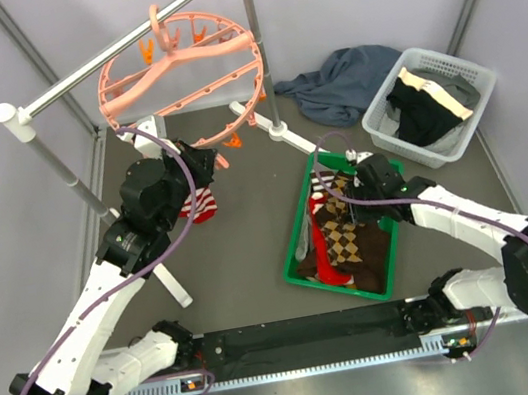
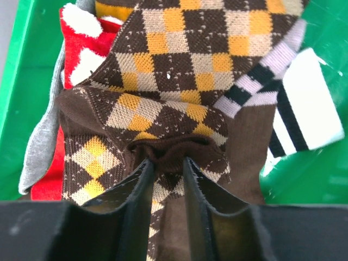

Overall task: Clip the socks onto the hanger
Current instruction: Pick up the sock from the bin.

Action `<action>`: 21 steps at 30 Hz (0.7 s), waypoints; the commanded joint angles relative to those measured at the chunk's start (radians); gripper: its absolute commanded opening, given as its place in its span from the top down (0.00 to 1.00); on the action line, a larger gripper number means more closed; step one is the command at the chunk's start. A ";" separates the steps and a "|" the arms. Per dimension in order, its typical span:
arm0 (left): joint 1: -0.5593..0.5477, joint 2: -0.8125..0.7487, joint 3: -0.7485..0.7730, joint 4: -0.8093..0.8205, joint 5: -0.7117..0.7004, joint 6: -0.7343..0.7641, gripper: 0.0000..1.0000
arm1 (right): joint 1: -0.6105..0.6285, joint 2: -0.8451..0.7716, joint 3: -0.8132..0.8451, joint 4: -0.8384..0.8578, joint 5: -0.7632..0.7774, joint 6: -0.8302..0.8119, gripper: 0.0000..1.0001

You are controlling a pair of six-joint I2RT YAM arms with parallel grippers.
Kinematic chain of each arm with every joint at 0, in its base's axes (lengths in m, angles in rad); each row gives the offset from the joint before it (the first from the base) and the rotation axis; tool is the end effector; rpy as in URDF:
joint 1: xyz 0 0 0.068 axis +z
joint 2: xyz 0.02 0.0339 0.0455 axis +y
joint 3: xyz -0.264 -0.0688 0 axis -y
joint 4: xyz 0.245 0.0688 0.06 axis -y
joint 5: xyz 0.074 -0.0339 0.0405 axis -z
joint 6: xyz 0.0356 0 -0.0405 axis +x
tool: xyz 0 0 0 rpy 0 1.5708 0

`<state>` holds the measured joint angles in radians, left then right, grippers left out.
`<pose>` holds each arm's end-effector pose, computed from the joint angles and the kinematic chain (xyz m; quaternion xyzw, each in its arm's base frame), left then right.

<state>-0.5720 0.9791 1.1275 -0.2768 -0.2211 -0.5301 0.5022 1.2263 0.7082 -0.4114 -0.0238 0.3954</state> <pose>0.1842 -0.1093 0.4143 -0.0572 0.7478 -0.2730 0.6025 0.2090 0.1158 0.2050 -0.0544 0.9474 0.1469 0.2790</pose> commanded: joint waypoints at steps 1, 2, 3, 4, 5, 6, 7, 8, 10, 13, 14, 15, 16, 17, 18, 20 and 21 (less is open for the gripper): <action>0.003 -0.010 0.003 0.062 0.019 -0.010 0.97 | 0.009 0.022 0.008 0.065 -0.034 -0.046 0.83; 0.001 -0.010 0.005 0.064 0.019 -0.010 0.97 | 0.007 0.019 0.010 0.060 -0.036 -0.058 0.87; 0.003 -0.007 0.008 0.062 0.023 -0.010 0.97 | 0.009 0.013 0.013 0.054 -0.036 -0.066 0.91; 0.003 -0.007 0.011 0.062 0.025 -0.011 0.97 | 0.010 0.007 0.025 0.043 -0.039 -0.073 0.97; 0.003 -0.003 0.012 0.062 0.025 -0.010 0.97 | 0.009 -0.011 0.036 0.033 -0.039 -0.090 0.99; 0.001 -0.005 0.014 0.060 0.025 -0.011 0.97 | 0.009 -0.023 0.046 0.004 -0.039 -0.099 1.00; 0.003 -0.005 0.015 0.064 0.023 -0.011 0.97 | 0.009 -0.034 0.075 -0.012 -0.039 -0.108 1.00; 0.003 -0.005 0.015 0.065 0.025 -0.011 0.97 | 0.009 -0.050 0.091 -0.027 -0.039 -0.134 1.00; 0.003 -0.008 0.017 0.074 0.028 -0.008 0.97 | 0.009 -0.094 0.147 -0.070 -0.033 -0.162 1.00; 0.003 0.000 0.034 0.076 0.040 -0.008 0.97 | 0.012 -0.154 0.230 -0.090 -0.044 -0.219 1.00; 0.003 0.006 0.038 0.076 0.043 -0.005 0.97 | 0.016 -0.166 0.250 -0.089 -0.048 -0.245 1.00; 0.003 0.009 0.047 0.076 0.046 -0.005 0.97 | 0.016 -0.191 0.269 -0.081 -0.056 -0.260 1.00; 0.003 0.012 0.051 0.079 0.048 -0.004 0.98 | 0.025 -0.195 0.301 -0.063 -0.079 -0.277 1.00; 0.003 0.016 0.054 0.082 0.055 -0.004 0.97 | 0.030 -0.203 0.318 -0.055 -0.088 -0.306 1.00; 0.001 0.020 0.060 0.083 0.058 -0.004 0.97 | 0.036 -0.206 0.335 -0.044 -0.094 -0.320 1.00; 0.003 0.027 0.066 0.083 0.071 -0.005 0.97 | 0.067 -0.208 0.382 -0.014 -0.122 -0.357 1.00; 0.003 0.029 0.074 0.083 0.075 -0.005 0.98 | 0.081 -0.205 0.398 0.000 -0.137 -0.369 1.00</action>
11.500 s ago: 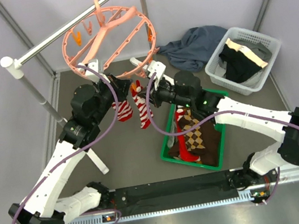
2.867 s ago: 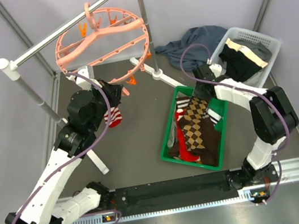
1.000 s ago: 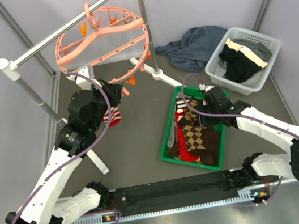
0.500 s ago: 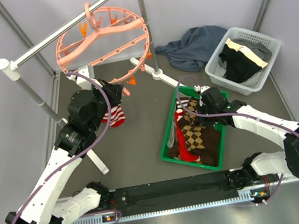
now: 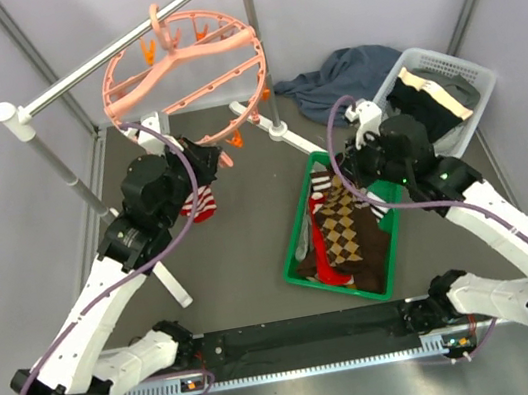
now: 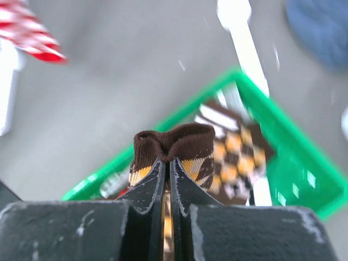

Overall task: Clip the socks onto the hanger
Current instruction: Pick up the sock from the bin, then clamp the sock onto the hanger.

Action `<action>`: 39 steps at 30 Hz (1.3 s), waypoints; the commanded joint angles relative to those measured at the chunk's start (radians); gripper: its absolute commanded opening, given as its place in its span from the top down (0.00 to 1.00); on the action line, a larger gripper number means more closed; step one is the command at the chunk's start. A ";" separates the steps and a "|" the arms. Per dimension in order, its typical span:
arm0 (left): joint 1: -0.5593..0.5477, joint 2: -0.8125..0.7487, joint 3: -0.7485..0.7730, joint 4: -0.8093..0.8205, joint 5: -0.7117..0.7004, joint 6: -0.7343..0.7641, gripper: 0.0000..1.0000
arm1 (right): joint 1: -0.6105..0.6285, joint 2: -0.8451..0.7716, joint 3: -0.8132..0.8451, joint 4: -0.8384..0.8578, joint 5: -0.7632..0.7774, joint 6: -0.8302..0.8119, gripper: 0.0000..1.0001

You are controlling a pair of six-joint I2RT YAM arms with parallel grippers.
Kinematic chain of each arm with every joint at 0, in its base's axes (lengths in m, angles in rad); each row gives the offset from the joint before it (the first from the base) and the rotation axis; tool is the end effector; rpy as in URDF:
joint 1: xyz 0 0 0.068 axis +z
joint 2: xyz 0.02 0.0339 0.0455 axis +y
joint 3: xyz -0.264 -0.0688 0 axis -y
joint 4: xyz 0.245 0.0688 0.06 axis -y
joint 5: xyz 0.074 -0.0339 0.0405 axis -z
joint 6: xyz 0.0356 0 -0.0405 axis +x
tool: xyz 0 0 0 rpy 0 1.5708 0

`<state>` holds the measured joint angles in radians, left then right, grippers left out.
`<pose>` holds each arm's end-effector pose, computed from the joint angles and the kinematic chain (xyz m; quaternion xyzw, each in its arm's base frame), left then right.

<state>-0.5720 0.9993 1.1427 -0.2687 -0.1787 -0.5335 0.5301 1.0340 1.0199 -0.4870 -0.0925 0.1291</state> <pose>0.1878 -0.1134 0.4163 -0.0446 0.7480 -0.2889 0.5958 0.1940 0.1175 0.3443 -0.1943 0.8375 0.2024 0.4689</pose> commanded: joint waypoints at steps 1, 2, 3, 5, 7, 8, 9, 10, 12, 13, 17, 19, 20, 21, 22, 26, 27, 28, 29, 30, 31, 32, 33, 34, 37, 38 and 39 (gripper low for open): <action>0.003 0.010 0.063 0.075 0.038 -0.002 0.98 | 0.065 -0.002 0.109 0.090 -0.073 -0.114 1.00; 0.003 0.016 0.071 0.075 0.045 -0.002 0.98 | 0.100 0.001 0.118 0.132 -0.078 -0.124 1.00; 0.001 0.016 0.074 0.077 0.048 -0.002 0.98 | 0.117 0.006 0.127 0.155 -0.090 -0.155 1.00; 0.001 0.025 0.084 0.079 0.057 -0.002 0.98 | 0.169 0.024 0.132 0.236 -0.104 -0.190 1.00; 0.003 0.032 0.095 0.079 0.064 -0.002 0.98 | 0.194 0.043 0.144 0.289 -0.134 -0.207 1.00; 0.003 0.038 0.106 0.079 0.067 -0.002 0.98 | 0.211 0.069 0.152 0.329 -0.145 -0.210 1.00; 0.003 0.041 0.111 0.082 0.071 -0.002 0.98 | 0.221 0.083 0.166 0.347 -0.171 -0.215 1.00; 0.003 0.042 0.115 0.083 0.074 -0.003 0.98 | 0.231 0.096 0.173 0.363 -0.182 -0.227 1.00; 0.003 0.045 0.121 0.086 0.081 -0.005 0.98 | 0.258 0.139 0.198 0.408 -0.199 -0.236 1.00; 0.003 0.045 0.123 0.092 0.084 -0.009 0.98 | 0.264 0.155 0.209 0.418 -0.205 -0.244 1.00; 0.003 0.047 0.126 0.097 0.091 -0.014 0.98 | 0.288 0.230 0.266 0.462 -0.256 -0.233 1.00; 0.003 0.042 0.124 0.102 0.096 -0.014 0.98 | 0.294 0.264 0.282 0.504 -0.276 -0.220 1.00; 0.003 0.041 0.118 0.106 0.097 -0.014 0.98 | 0.294 0.274 0.287 0.514 -0.279 -0.217 1.00; 0.003 0.041 0.115 0.109 0.097 -0.014 0.98 | 0.295 0.294 0.295 0.519 -0.280 -0.212 1.00; 0.001 0.042 0.115 0.109 0.097 -0.014 0.98 | 0.301 0.302 0.298 0.522 -0.282 -0.204 1.00; 0.001 0.036 0.100 0.128 0.097 -0.016 0.98 | 0.311 0.327 0.292 0.545 -0.285 -0.184 1.00; 0.003 0.033 0.095 0.132 0.097 -0.017 0.98 | 0.312 0.333 0.290 0.551 -0.286 -0.180 1.00; 0.001 0.026 0.089 0.140 0.097 -0.020 0.98 | 0.312 0.339 0.289 0.557 -0.286 -0.172 1.00; 0.003 0.022 0.086 0.147 0.094 -0.020 0.98 | 0.312 0.342 0.287 0.562 -0.286 -0.168 1.00; 0.003 0.019 0.084 0.152 0.093 -0.022 0.98 | 0.312 0.347 0.287 0.565 -0.285 -0.164 1.00; 0.003 0.013 0.083 0.154 0.093 -0.023 0.98 | 0.314 0.353 0.287 0.570 -0.286 -0.158 1.00; 0.003 0.013 0.083 0.154 0.091 -0.022 0.98 | 0.314 0.357 0.289 0.576 -0.289 -0.155 1.00; 0.003 0.012 0.083 0.154 0.091 -0.017 0.98 | 0.315 0.360 0.290 0.580 -0.288 -0.154 1.00; 0.003 0.010 0.084 0.154 0.091 -0.016 0.98 | 0.315 0.368 0.292 0.582 -0.291 -0.149 1.00; 0.003 0.013 0.083 0.148 0.091 -0.010 0.98 | 0.318 0.377 0.305 0.587 -0.291 -0.144 1.00; 0.003 0.015 0.083 0.146 0.093 -0.008 0.98 | 0.318 0.383 0.310 0.588 -0.289 -0.144 1.00; 0.003 0.019 0.084 0.143 0.088 -0.003 0.98 | 0.321 0.383 0.313 0.588 -0.285 -0.144 1.00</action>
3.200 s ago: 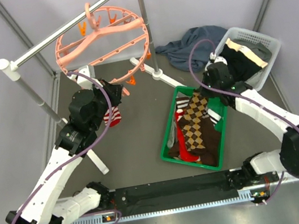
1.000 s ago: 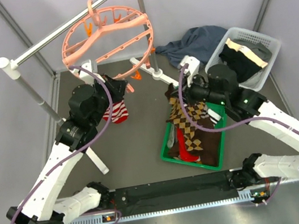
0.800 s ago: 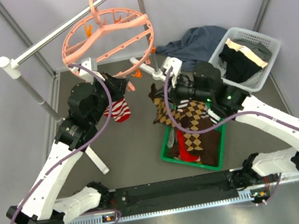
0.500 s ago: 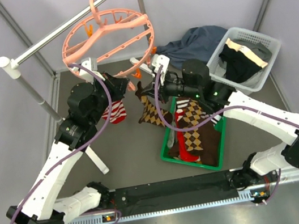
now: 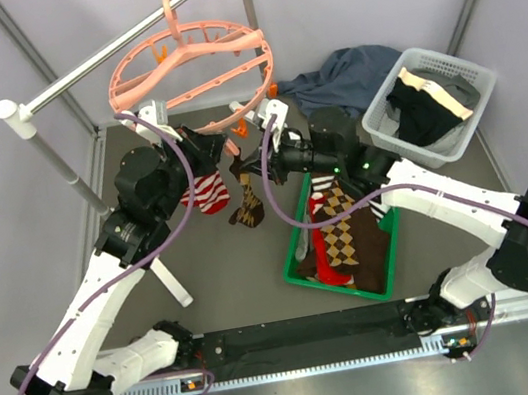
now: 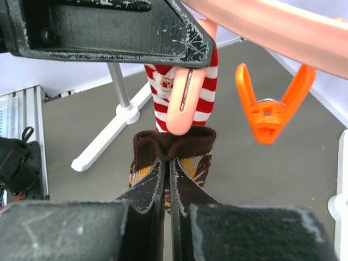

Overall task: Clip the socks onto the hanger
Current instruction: Clamp the sock onto the hanger.

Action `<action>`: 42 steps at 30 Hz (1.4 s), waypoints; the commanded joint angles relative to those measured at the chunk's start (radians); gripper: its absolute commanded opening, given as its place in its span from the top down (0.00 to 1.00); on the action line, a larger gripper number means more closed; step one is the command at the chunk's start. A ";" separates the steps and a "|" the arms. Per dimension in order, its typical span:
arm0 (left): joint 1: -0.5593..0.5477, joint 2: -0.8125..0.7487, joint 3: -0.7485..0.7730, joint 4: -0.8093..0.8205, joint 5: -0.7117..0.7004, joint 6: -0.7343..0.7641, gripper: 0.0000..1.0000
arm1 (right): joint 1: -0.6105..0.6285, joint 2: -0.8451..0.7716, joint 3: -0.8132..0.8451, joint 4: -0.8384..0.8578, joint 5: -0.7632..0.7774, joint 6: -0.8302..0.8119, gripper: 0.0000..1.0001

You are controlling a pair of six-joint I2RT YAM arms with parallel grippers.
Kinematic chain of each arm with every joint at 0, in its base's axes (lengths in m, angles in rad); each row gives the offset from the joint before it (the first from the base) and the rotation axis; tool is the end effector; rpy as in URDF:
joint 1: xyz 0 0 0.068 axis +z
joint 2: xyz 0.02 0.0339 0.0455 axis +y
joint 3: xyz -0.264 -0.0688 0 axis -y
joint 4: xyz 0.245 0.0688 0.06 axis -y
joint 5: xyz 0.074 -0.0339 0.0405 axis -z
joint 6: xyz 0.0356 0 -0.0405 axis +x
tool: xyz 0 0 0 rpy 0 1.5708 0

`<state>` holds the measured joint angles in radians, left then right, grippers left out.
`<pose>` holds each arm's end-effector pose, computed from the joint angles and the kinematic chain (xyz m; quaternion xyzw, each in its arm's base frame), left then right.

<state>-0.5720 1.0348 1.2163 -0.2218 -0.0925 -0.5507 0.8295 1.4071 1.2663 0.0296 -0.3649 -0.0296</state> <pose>0.1907 -0.1189 0.4393 -0.0244 0.7207 -0.3401 0.6035 0.2165 0.2554 0.3871 -0.4152 0.6160 0.3798 0.5513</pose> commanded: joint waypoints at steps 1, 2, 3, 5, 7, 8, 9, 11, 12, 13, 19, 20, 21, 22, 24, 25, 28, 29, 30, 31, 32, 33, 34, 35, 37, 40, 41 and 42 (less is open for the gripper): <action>0.001 -0.016 0.009 0.085 -0.001 0.017 0.98 | 0.022 0.012 0.067 0.072 -0.011 0.014 1.00; 0.001 -0.013 0.009 0.082 -0.004 0.021 0.98 | 0.022 0.010 0.068 0.072 -0.011 0.014 1.00; 0.001 -0.010 0.009 0.078 -0.009 0.031 0.98 | 0.023 0.009 0.070 0.072 -0.011 0.014 1.00; 0.001 -0.010 0.003 0.065 -0.026 0.037 0.98 | 0.023 0.007 0.073 0.073 -0.008 0.014 1.00; 0.003 -0.010 -0.003 0.061 -0.036 0.047 0.98 | 0.023 0.006 0.074 0.072 -0.003 0.013 1.00; 0.003 -0.013 -0.004 0.059 -0.038 0.052 0.98 | 0.023 0.007 0.074 0.073 -0.002 0.013 1.00; 0.003 -0.012 -0.004 0.058 -0.041 0.058 0.98 | 0.023 0.006 0.074 0.072 0.000 0.011 1.00; 0.001 -0.010 -0.004 0.052 -0.046 0.067 0.98 | 0.023 0.007 0.076 0.076 0.006 0.013 1.00; 0.003 -0.010 -0.003 0.050 -0.047 0.069 0.98 | 0.023 0.006 0.076 0.079 0.007 0.014 1.00; 0.003 -0.009 -0.003 0.050 -0.046 0.069 0.98 | 0.023 0.007 0.077 0.084 0.007 0.016 1.00; 0.003 -0.001 -0.004 0.047 -0.035 0.060 0.96 | 0.023 0.013 0.085 0.093 0.009 0.019 1.00; 0.003 -0.002 -0.006 0.055 -0.030 0.051 0.96 | 0.022 0.013 0.088 0.093 0.009 0.022 1.00; 0.003 -0.004 -0.009 0.059 -0.027 0.046 0.96 | 0.022 0.016 0.090 0.093 0.007 0.022 1.00; 0.001 -0.002 -0.011 0.064 -0.024 0.043 0.96 | 0.023 0.019 0.091 0.093 0.004 0.022 1.00; 0.003 -0.005 -0.011 0.073 -0.013 0.034 0.96 | 0.025 0.021 0.091 0.096 0.006 0.022 1.00; 0.003 -0.005 -0.009 0.075 -0.010 0.032 0.96 | 0.025 0.021 0.093 0.098 0.007 0.022 1.00; 0.003 -0.002 -0.012 0.072 -0.013 0.034 0.96 | 0.025 0.023 0.093 0.105 0.015 0.022 1.00; 0.001 0.002 -0.012 0.068 -0.015 0.037 0.96 | 0.025 0.021 0.093 0.108 0.015 0.022 1.00; 0.003 0.005 -0.012 0.064 -0.018 0.037 0.96 | 0.025 0.021 0.094 0.110 0.020 0.022 1.00; 0.003 0.007 -0.012 0.058 -0.018 0.040 0.95 | 0.025 0.023 0.096 0.110 0.021 0.022 1.00; 0.003 0.008 -0.012 0.053 -0.019 0.041 0.95 | 0.025 0.024 0.096 0.110 0.023 0.022 1.00; 0.003 0.008 -0.012 0.055 -0.021 0.041 0.94 | 0.025 0.026 0.099 0.110 0.024 0.022 1.00; 0.001 0.007 -0.014 0.049 -0.026 0.044 0.94 | 0.025 0.026 0.100 0.109 0.026 0.022 1.00; 0.003 0.008 -0.015 0.047 -0.027 0.044 0.93 | 0.026 0.029 0.102 0.108 0.027 0.022 1.00; 0.003 0.002 -0.015 0.041 -0.035 0.052 0.92 | 0.026 0.029 0.102 0.107 0.034 0.022 1.00; 0.003 -0.001 -0.018 0.035 -0.049 0.060 0.84 | 0.025 0.024 0.104 0.110 0.041 0.022 1.00; 0.003 -0.002 -0.018 0.030 -0.050 0.061 0.83 | 0.025 0.024 0.102 0.113 0.041 0.022 1.00; 0.003 -0.005 -0.017 0.030 -0.050 0.061 0.82 | 0.025 0.027 0.102 0.115 0.043 0.022 1.00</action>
<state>-0.5709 1.0393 1.2041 -0.2264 -0.1287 -0.5053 0.8398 1.4357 1.3109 0.0677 -0.3405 -0.0143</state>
